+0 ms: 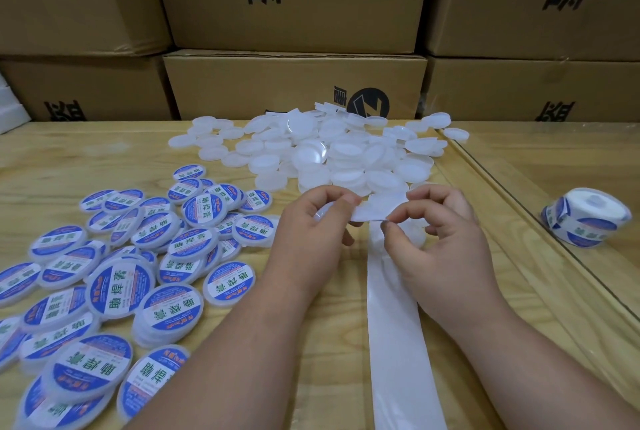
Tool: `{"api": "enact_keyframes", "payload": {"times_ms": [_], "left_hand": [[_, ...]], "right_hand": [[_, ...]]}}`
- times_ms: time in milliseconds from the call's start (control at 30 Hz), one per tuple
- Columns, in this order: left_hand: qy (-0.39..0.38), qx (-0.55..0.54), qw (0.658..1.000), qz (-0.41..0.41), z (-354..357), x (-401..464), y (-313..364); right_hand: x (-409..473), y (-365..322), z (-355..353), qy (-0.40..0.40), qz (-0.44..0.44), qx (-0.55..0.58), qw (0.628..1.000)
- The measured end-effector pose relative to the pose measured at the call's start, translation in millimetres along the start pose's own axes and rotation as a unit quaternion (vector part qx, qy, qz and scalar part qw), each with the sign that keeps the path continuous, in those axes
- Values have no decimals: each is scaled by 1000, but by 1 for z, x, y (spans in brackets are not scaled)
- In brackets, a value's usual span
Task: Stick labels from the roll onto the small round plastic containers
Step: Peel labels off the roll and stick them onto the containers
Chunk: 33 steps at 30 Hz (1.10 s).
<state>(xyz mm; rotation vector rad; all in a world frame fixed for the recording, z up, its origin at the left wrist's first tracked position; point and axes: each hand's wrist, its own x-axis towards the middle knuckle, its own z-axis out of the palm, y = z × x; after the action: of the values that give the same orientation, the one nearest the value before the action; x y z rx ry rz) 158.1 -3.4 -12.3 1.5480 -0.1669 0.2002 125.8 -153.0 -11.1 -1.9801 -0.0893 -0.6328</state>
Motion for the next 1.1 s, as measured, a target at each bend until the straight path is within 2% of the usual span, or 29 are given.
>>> {"api": "enact_keyframes", "payload": {"times_ms": [133, 267, 400, 533, 700, 933, 1100], "left_hand": [[-35, -75, 997, 3, -4, 2, -2], [-21, -143, 989, -29, -9, 7, -2], [-34, -207, 975, -72, -13, 11, 3], [-63, -200, 975, -71, -11, 8, 3], [-149, -205, 964, -86, -9, 6, 2], [-145, -134, 978, -66, -7, 7, -1], [-152, -84, 982, -68, -6, 6, 3]], "right_hand": [[-1, 0, 0, -5, 10, 37, 999], [0, 2, -2, -12, 30, 85, 996], [-1, -2, -2, -56, 47, 123, 990], [-3, -4, -1, -121, 37, 111, 986], [-4, 0, 0, -174, 36, 80, 981], [0, 0, 2, -126, 93, 58, 986], [0, -2, 2, -125, 102, 42, 986]]}}
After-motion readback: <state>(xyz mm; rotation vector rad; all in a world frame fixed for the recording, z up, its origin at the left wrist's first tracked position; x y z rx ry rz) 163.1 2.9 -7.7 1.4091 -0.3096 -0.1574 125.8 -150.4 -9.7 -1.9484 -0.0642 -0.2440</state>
